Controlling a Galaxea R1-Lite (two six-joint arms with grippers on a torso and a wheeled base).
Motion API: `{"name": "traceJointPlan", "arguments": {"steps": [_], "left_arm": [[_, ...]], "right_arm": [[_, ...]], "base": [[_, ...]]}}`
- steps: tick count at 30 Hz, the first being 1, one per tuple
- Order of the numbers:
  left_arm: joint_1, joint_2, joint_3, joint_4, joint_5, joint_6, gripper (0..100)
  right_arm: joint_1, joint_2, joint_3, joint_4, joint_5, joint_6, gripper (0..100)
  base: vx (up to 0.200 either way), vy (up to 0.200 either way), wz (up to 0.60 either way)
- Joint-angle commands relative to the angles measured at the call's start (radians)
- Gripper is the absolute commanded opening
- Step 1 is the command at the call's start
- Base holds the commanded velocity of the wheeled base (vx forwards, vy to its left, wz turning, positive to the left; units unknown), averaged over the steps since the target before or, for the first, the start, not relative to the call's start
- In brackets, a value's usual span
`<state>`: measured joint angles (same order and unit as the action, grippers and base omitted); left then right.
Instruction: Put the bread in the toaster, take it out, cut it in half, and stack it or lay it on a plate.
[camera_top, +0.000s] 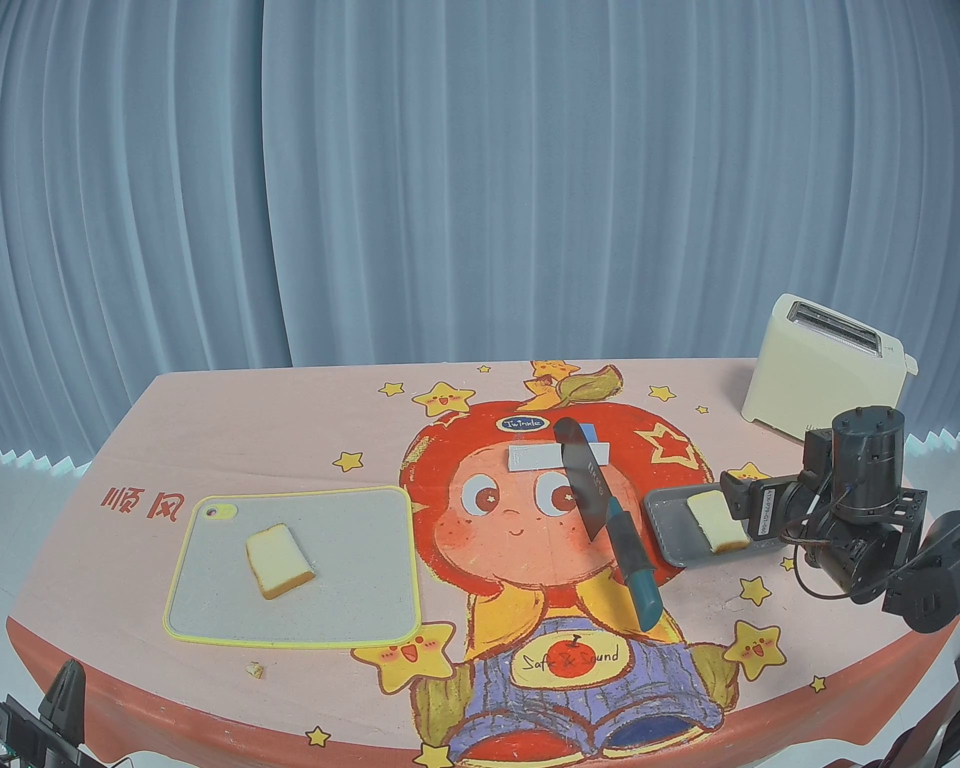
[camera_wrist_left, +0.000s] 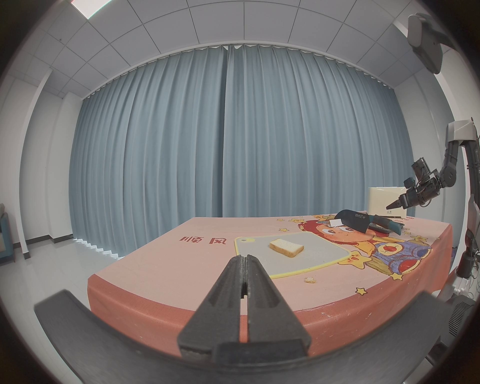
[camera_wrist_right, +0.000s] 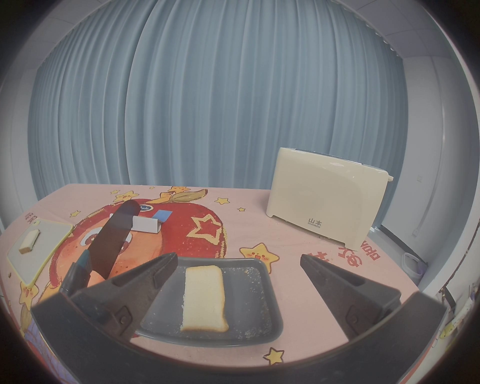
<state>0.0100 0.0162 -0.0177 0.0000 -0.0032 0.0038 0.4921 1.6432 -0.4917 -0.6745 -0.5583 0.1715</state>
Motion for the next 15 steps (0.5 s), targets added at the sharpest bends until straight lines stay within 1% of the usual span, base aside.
{"name": "traceJointPlan", "arguments": {"steps": [1,3,8,15], "left_arm": [[-0.001,-0.016,0.018,0.0,0.0,-0.001,0],[0.001,-0.016,0.018,0.0,0.0,-0.001,0],[0.001,-0.016,0.018,0.0,0.0,-0.001,0],[0.001,-0.016,0.018,0.0,-0.001,-0.001,0]], "right_arm": [[-0.023,-0.04,-0.001,0.0,0.001,-0.001,100],[-0.03,-0.059,-0.001,0.001,0.011,-0.001,100],[-0.063,-0.083,-0.001,0.0,0.052,-0.012,100],[-0.073,-0.089,-0.002,-0.002,0.069,-0.018,100]], "base": [[0.0,0.0,0.0],[0.0,0.0,0.0],[0.0,0.0,0.0],[0.0,0.0,0.0]]}}
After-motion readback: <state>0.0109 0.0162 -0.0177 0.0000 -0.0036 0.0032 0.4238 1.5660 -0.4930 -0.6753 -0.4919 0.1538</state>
